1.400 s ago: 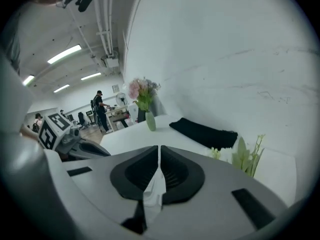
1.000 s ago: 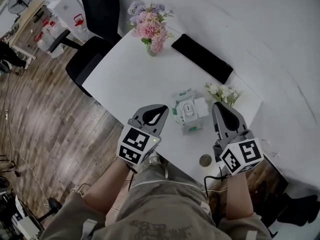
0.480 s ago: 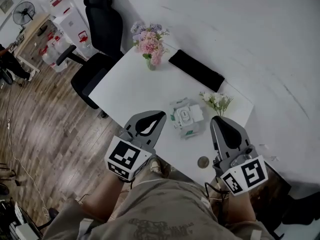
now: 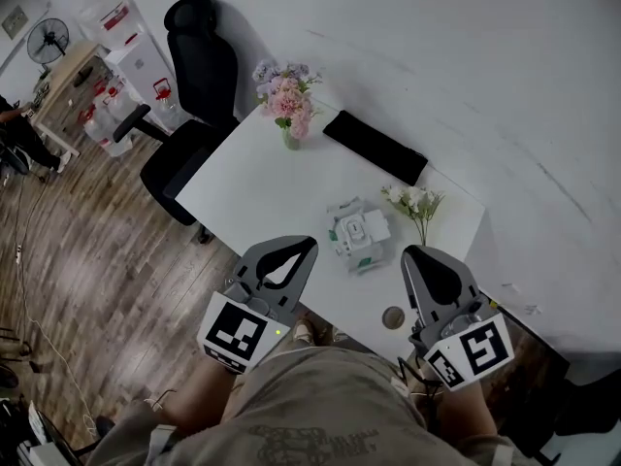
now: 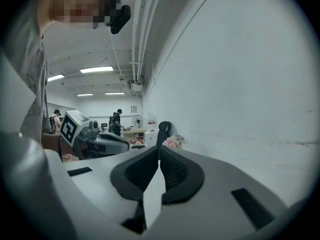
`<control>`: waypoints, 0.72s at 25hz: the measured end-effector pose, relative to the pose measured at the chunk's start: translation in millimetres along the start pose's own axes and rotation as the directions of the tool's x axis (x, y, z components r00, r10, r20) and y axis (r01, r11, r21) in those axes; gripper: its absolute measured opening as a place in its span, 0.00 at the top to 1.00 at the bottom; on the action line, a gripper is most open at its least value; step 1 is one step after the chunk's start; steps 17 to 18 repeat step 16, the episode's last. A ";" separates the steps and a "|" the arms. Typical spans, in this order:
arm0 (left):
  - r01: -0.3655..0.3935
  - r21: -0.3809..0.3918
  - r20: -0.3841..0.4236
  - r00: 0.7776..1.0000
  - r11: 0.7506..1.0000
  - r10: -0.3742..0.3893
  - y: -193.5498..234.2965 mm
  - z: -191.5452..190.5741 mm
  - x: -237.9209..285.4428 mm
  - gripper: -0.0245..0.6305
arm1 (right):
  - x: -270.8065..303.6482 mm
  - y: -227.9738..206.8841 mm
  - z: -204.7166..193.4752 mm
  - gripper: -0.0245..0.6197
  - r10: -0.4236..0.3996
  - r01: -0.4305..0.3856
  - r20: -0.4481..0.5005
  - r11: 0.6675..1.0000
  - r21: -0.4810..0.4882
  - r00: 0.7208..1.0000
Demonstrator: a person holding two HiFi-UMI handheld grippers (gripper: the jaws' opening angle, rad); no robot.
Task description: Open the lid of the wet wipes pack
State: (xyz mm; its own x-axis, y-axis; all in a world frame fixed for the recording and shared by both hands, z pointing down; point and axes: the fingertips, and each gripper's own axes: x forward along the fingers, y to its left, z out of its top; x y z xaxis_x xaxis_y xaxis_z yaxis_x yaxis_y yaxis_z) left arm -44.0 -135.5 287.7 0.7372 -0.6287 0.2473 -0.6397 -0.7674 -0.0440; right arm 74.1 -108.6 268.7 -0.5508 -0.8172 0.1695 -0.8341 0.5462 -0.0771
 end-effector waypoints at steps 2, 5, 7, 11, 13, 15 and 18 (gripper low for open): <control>0.004 0.007 -0.007 1.000 1.000 -0.004 -3.8 -1.4 -2.6 0.94 | -0.8 -0.2 -0.3 0.90 -0.002 0.002 0.002 1.000 0.003 1.000; -0.007 0.006 0.001 1.000 1.000 0.007 -5.9 1.1 -6.7 0.94 | -2.1 1.2 0.9 0.90 -0.001 0.001 0.002 1.000 -0.002 1.000; -0.018 0.005 0.009 1.000 1.000 0.018 -5.9 3.5 -9.4 0.94 | -2.9 2.1 1.0 0.90 0.000 0.000 0.002 1.000 -0.005 1.000; -0.016 0.022 0.003 1.000 1.000 0.016 -8.1 3.0 -13.8 0.94 | -5.3 4.3 0.5 0.90 0.004 -0.004 0.001 1.000 -0.007 1.000; -0.020 0.008 0.007 1.000 1.000 0.020 -9.2 4.3 -15.8 0.94 | -6.4 5.6 0.4 0.90 0.006 -0.006 0.000 1.000 -0.007 1.000; -0.023 0.000 0.008 1.000 1.000 0.023 -10.3 4.4 -17.8 0.94 | -7.8 6.8 0.0 0.90 0.007 -0.007 0.000 1.000 -0.007 1.000; -0.025 -0.003 0.007 1.000 1.000 0.025 -10.9 4.2 -18.7 0.94 | -8.5 7.4 -0.2 0.90 0.007 -0.007 0.000 1.000 -0.006 1.000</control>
